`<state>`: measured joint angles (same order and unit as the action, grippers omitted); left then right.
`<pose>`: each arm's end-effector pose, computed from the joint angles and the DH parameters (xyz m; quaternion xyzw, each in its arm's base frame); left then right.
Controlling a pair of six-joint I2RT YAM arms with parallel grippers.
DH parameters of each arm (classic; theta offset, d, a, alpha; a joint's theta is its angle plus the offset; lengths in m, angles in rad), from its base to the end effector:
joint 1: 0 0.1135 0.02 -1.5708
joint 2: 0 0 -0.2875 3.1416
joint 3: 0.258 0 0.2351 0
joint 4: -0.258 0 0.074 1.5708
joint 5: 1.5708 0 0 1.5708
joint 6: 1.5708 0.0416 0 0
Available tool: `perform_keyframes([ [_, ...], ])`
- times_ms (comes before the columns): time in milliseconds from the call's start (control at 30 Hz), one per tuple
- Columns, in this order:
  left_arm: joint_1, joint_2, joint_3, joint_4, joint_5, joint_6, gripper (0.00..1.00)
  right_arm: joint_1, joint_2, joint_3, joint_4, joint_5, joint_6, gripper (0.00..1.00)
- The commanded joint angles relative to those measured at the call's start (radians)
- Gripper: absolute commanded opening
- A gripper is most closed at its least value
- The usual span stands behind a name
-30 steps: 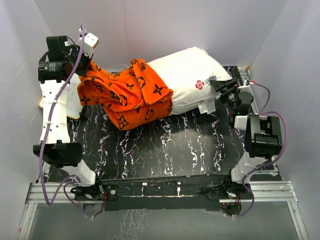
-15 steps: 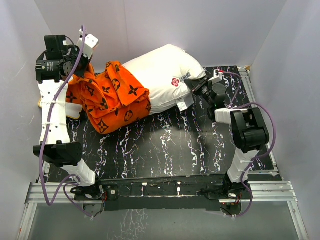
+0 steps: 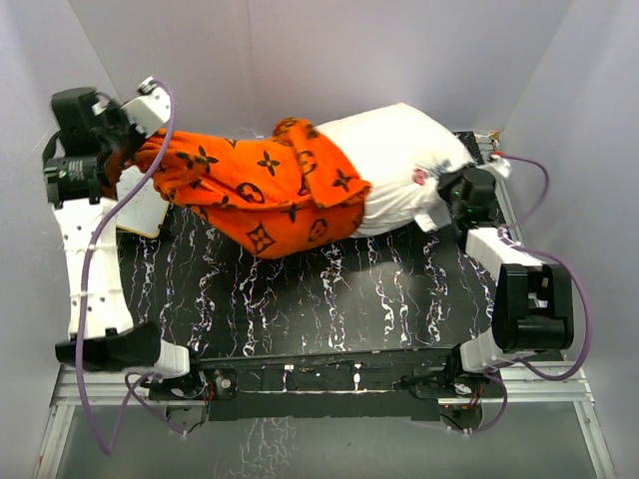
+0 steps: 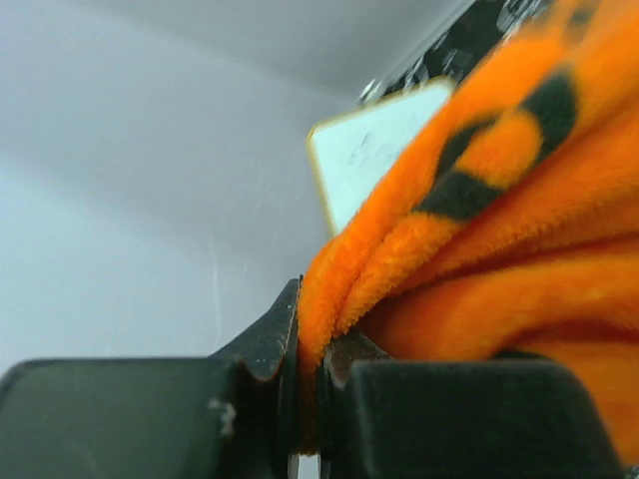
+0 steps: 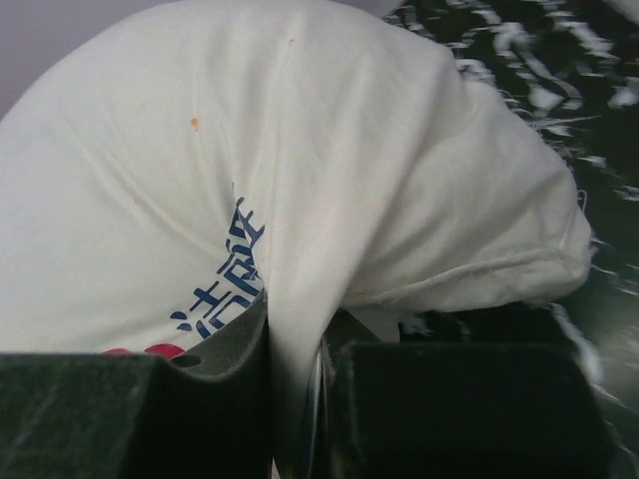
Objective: Remove the pillowcase from the pillow
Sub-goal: Remove the pillow from the pillowcase.
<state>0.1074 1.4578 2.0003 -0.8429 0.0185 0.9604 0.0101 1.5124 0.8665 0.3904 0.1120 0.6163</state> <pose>0.2603 0.0273 0.5337 0.3380 0.7305 0.2955 0.5145 0.3325 -0.0013 0.2824 0.2685 0.7440 0.1459 0.5943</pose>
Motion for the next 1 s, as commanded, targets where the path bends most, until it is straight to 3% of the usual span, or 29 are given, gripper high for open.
perform_keyframes([
  [0,0.224,-0.172,-0.164,0.263,-0.079,0.236,0.00,-0.226,-0.090,-0.089,-0.102,0.261,0.036,0.09],
  [100,0.474,-0.205,-0.290,0.388,0.043,0.335,0.00,-0.258,-0.124,-0.102,-0.130,0.328,0.036,0.09],
  [167,0.689,-0.166,-0.256,0.405,0.178,0.331,0.00,-0.263,-0.125,-0.100,-0.137,0.338,0.042,0.09],
  [267,0.899,-0.059,-0.164,0.373,0.324,0.302,0.00,-0.288,-0.113,-0.098,-0.157,0.311,0.098,0.09],
  [367,0.958,-0.039,-0.111,0.250,0.422,0.295,0.00,-0.296,-0.103,-0.096,-0.161,0.295,0.124,0.09],
  [533,0.958,-0.050,-0.174,0.403,0.401,0.240,0.00,-0.309,-0.102,-0.107,-0.168,0.313,0.126,0.09],
  [667,0.957,0.044,0.074,0.130,0.555,0.159,0.00,-0.303,-0.096,-0.108,-0.152,0.267,0.109,0.09],
  [700,0.952,0.045,0.110,0.037,0.650,0.153,0.00,-0.286,-0.099,-0.099,-0.147,0.253,0.086,0.09],
  [733,0.922,0.030,0.126,-0.057,0.735,0.152,0.10,-0.270,-0.105,-0.095,-0.140,0.244,0.063,0.09],
  [800,0.753,-0.027,0.085,-0.246,0.786,0.191,0.76,-0.246,-0.108,-0.092,-0.135,0.232,0.054,0.09],
  [833,0.617,-0.072,0.013,-0.285,0.763,0.189,0.90,-0.245,-0.111,-0.094,-0.138,0.223,0.063,0.08],
  [867,0.487,-0.128,-0.075,-0.272,0.733,0.156,0.96,-0.244,-0.114,-0.099,-0.139,0.216,0.067,0.09],
  [967,0.143,-0.210,-0.310,-0.164,0.595,-0.008,0.97,-0.243,-0.136,-0.125,-0.134,0.196,0.069,0.08],
])
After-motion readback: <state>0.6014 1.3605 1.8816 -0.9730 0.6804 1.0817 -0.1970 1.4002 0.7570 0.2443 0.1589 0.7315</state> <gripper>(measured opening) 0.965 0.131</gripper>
